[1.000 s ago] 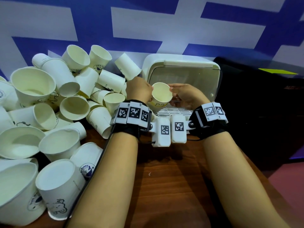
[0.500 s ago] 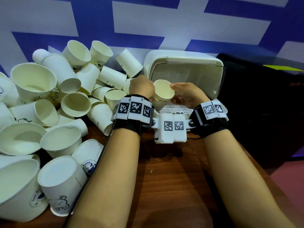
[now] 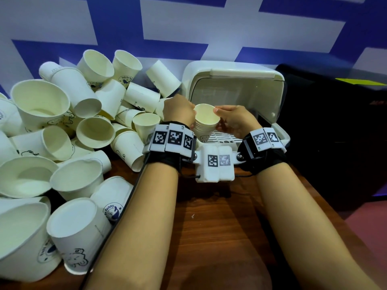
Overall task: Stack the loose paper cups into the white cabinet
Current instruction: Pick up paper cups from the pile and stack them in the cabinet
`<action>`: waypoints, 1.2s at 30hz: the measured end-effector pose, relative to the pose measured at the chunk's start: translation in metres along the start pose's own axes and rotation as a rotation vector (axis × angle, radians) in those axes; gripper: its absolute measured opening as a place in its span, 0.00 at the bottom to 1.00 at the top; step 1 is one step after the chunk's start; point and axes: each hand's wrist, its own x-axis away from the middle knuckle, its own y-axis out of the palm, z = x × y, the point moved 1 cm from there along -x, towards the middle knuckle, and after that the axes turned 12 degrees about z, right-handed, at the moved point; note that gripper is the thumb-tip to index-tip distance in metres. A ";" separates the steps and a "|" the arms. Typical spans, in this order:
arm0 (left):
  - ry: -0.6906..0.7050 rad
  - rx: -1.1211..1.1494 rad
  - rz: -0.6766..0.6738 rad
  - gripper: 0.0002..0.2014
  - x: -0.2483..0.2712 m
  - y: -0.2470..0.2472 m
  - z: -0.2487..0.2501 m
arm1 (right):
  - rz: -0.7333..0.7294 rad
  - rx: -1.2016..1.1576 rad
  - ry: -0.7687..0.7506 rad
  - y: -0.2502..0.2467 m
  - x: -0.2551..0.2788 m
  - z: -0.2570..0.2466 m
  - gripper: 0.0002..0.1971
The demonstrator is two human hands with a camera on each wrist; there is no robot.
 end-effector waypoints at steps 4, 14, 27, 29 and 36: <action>-0.016 0.033 -0.014 0.09 -0.002 -0.001 -0.001 | -0.028 0.014 0.059 0.001 0.001 0.001 0.11; 0.162 -0.288 -0.212 0.23 0.017 -0.008 0.018 | -0.100 -0.045 0.125 0.003 0.001 -0.005 0.07; 0.043 -0.104 -0.340 0.23 0.027 -0.006 0.019 | -0.140 -0.101 0.005 0.005 -0.007 -0.003 0.06; 0.035 -0.109 -0.368 0.27 0.028 -0.004 0.019 | -0.142 -0.122 -0.004 0.005 -0.006 -0.003 0.05; 0.034 -0.239 -0.365 0.23 0.028 -0.004 0.023 | -0.135 -0.066 -0.001 0.004 -0.006 -0.004 0.06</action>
